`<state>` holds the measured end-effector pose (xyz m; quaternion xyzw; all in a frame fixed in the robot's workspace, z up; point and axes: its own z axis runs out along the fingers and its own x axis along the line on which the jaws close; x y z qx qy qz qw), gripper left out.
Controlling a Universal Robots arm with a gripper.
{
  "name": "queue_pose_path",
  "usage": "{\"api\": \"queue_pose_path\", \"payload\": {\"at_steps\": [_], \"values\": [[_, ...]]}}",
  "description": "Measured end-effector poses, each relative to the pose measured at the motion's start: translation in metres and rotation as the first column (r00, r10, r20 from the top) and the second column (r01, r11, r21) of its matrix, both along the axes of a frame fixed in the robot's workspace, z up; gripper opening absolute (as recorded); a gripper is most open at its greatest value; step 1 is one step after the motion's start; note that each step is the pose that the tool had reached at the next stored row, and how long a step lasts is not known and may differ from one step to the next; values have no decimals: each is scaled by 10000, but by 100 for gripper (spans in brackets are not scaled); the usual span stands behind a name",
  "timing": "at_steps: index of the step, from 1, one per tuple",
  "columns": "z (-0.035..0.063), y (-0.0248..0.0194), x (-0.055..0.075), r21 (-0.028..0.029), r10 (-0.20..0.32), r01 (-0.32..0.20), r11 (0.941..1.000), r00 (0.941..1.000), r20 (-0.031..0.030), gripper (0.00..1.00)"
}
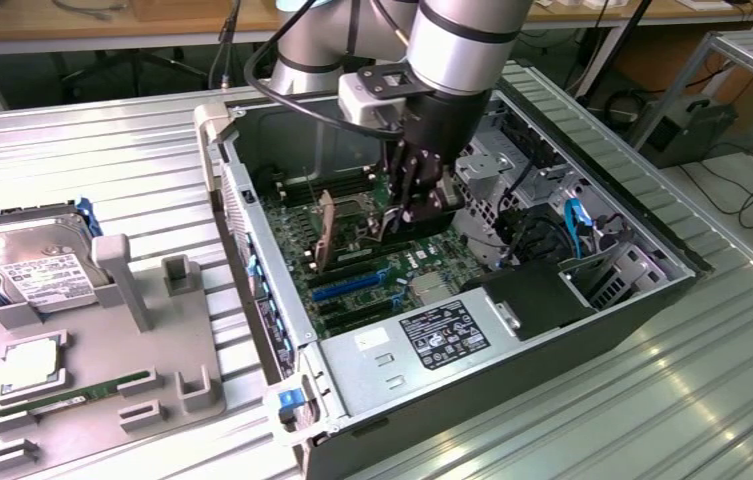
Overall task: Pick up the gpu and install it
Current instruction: 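Insert the gpu into the slot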
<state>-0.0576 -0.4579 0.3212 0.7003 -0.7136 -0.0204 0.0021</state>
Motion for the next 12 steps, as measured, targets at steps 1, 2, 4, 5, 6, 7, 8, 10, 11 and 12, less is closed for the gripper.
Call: {"api": "queue_pose_path", "payload": {"at_steps": [1, 2, 4, 5, 6, 7, 8, 10, 11, 12], "values": [[-2, 0, 0, 0, 0, 0, 10000, 10000, 0, 26], [-4, 0, -1, 0, 0, 0, 10000, 10000, 0, 26], [-18, 0, -3, 1, 0, 0, 10000, 10000, 0, 26], [-19, 0, -3, 0, 0, 0, 10000, 10000, 0, 26], [-21, 0, -4, 0, 0, 0, 10000, 10000, 0, 26], [-23, 0, -4, 0, 0, 0, 10000, 10000, 0, 26], [-25, 0, -5, 0, 0, 0, 10000, 10000, 0, 26], [-33, 0, -10, 0, 0, 0, 10000, 10000, 0, 26], [-35, 0, -11, 0, 1, -1, 10000, 10000, 0, 26], [-36, 0, -11, 0, 1, -1, 10000, 10000, 0, 26]]}}
